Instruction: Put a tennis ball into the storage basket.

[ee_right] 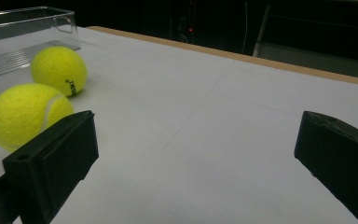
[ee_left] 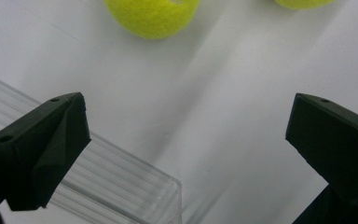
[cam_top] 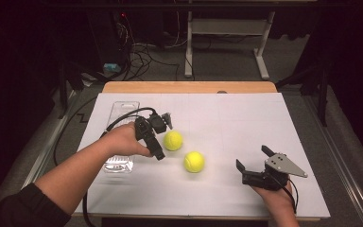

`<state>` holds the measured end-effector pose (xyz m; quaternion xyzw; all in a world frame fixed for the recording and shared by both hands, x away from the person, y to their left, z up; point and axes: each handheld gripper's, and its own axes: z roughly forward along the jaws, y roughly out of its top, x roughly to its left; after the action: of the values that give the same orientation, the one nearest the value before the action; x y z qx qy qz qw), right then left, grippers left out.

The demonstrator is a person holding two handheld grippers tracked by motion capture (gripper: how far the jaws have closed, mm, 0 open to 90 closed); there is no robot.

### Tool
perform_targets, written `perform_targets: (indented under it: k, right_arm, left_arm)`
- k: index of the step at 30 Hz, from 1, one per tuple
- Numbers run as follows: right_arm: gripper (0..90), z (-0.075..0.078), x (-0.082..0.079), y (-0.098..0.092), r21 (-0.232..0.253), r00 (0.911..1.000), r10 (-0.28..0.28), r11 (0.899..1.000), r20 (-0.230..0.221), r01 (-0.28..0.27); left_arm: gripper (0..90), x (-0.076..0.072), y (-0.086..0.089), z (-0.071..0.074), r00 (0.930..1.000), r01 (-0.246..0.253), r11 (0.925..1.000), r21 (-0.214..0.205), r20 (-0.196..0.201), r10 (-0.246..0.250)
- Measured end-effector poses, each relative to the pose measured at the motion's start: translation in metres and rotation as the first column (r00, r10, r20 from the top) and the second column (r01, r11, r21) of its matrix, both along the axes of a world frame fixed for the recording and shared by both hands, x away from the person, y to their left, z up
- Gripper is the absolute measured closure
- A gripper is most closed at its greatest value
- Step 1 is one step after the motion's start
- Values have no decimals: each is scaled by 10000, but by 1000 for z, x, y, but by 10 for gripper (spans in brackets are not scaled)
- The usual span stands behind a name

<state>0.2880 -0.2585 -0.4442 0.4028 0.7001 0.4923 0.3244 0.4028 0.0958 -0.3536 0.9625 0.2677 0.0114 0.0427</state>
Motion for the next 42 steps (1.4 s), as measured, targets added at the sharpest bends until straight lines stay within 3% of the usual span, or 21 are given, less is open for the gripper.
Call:
perform_targets:
  k: [19,24,42]
  right_arm:
    - [0,-1,-1,-4,-28,10000,0,10000,22,0]
    - [0,-2,-1,-4,-47,10000,39,10000,20,-39]
    - [0,-2,-1,-4,-24,10000,43,10000,32,-43]
  left_arm:
    - [6,30,-10,-7,9956,-894,9951,-428,-319,881]
    - [6,39,-11,-9,9914,-1205,9900,-735,-599,1163]
    - [6,63,-24,-17,9748,-1929,9781,-787,-1293,1818]
